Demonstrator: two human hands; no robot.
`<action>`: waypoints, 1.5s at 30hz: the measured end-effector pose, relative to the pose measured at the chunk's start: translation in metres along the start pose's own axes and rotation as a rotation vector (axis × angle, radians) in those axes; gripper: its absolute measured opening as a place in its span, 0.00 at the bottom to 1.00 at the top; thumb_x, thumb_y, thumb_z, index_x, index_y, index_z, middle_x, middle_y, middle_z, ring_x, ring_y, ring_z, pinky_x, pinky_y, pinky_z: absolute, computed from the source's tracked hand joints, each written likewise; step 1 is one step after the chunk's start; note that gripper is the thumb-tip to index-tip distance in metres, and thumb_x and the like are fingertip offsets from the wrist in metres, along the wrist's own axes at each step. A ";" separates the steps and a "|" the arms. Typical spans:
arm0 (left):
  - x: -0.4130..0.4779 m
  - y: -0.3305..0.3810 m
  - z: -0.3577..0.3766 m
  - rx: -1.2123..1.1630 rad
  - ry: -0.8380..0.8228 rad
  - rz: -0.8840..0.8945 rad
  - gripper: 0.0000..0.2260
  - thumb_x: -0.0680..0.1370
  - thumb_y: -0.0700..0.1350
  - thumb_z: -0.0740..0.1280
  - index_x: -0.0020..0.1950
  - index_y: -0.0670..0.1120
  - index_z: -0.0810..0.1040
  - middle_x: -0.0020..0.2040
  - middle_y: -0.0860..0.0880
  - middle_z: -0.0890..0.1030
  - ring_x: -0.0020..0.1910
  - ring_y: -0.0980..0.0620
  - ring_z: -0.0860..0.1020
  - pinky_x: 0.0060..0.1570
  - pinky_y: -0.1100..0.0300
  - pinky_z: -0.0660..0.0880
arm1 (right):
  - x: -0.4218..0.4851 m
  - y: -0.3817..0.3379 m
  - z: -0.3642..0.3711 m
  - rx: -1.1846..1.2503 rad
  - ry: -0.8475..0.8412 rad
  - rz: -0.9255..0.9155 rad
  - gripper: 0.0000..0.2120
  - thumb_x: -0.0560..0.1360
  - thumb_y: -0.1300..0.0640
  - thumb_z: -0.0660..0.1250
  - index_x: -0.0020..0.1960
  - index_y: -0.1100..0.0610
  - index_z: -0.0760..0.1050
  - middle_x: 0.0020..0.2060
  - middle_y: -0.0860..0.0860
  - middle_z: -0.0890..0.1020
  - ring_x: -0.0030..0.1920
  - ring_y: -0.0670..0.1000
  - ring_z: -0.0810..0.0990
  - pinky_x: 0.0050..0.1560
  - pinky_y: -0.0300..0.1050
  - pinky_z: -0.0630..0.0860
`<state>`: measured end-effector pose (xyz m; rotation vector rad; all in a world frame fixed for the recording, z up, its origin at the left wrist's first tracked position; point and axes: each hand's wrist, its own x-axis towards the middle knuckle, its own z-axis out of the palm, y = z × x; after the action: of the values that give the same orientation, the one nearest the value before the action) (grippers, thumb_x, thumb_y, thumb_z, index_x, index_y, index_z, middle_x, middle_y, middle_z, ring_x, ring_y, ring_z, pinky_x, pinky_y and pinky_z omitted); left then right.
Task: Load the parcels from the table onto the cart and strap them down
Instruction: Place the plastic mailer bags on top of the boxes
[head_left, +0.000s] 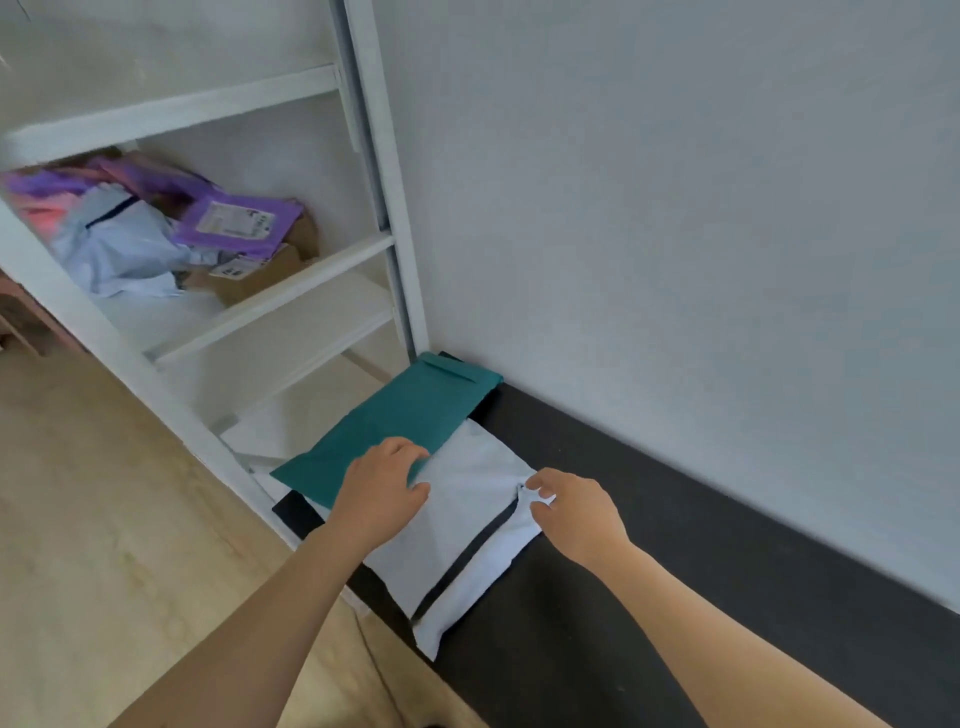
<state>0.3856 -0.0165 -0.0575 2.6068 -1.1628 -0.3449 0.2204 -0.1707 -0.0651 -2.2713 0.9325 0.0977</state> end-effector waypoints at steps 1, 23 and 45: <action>0.010 -0.009 -0.002 -0.002 -0.014 0.002 0.19 0.78 0.49 0.62 0.69 0.49 0.68 0.70 0.51 0.67 0.66 0.52 0.67 0.66 0.56 0.64 | 0.005 -0.005 0.002 0.003 0.000 0.022 0.16 0.78 0.57 0.59 0.65 0.50 0.72 0.61 0.49 0.78 0.55 0.50 0.78 0.53 0.38 0.73; 0.131 -0.106 0.001 -0.425 -0.145 -0.382 0.27 0.70 0.50 0.73 0.65 0.43 0.70 0.59 0.46 0.77 0.57 0.44 0.76 0.54 0.53 0.72 | 0.093 -0.089 0.050 0.054 0.012 0.191 0.18 0.76 0.57 0.61 0.65 0.49 0.72 0.59 0.48 0.78 0.56 0.50 0.78 0.56 0.42 0.74; 0.116 -0.024 0.003 -1.066 -0.587 -0.431 0.10 0.72 0.33 0.68 0.51 0.39 0.73 0.44 0.41 0.80 0.41 0.47 0.78 0.41 0.57 0.77 | 0.051 -0.063 0.030 0.205 0.023 0.343 0.31 0.71 0.43 0.69 0.72 0.47 0.65 0.74 0.50 0.62 0.72 0.52 0.64 0.68 0.45 0.65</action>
<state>0.4766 -0.0893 -0.0809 1.7544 -0.2937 -1.4210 0.3036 -0.1501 -0.0687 -1.9133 1.2768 0.1192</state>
